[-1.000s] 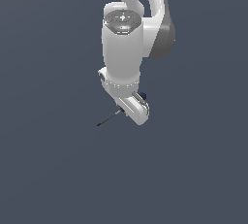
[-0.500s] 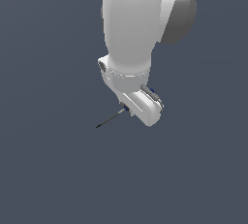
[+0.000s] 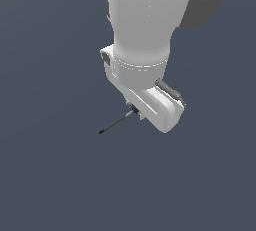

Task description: Pick up the object and move it to a goal position.

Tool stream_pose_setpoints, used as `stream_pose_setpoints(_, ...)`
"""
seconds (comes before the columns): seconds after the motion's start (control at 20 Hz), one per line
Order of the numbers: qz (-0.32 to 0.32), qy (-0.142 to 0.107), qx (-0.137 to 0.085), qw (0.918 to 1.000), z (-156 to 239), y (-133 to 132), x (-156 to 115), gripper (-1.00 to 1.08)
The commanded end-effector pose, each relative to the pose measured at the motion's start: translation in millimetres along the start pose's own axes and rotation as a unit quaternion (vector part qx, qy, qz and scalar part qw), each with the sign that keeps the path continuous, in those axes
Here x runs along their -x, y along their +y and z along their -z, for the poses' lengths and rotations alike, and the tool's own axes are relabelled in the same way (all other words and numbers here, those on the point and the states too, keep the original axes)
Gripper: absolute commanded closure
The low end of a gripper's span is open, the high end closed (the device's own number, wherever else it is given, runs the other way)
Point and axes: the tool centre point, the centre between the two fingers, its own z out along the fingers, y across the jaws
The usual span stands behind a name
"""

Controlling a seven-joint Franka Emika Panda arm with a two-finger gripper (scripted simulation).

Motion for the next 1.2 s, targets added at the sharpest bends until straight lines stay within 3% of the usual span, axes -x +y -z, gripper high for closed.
stream_pose_setpoints(0.0,0.0,0.0,0.0,1.0,9,-5,-2,1.08)
stream_pose_setpoints(1.15,0.0,0.0,-0.001,1.0,45,-29,-10,1.08)
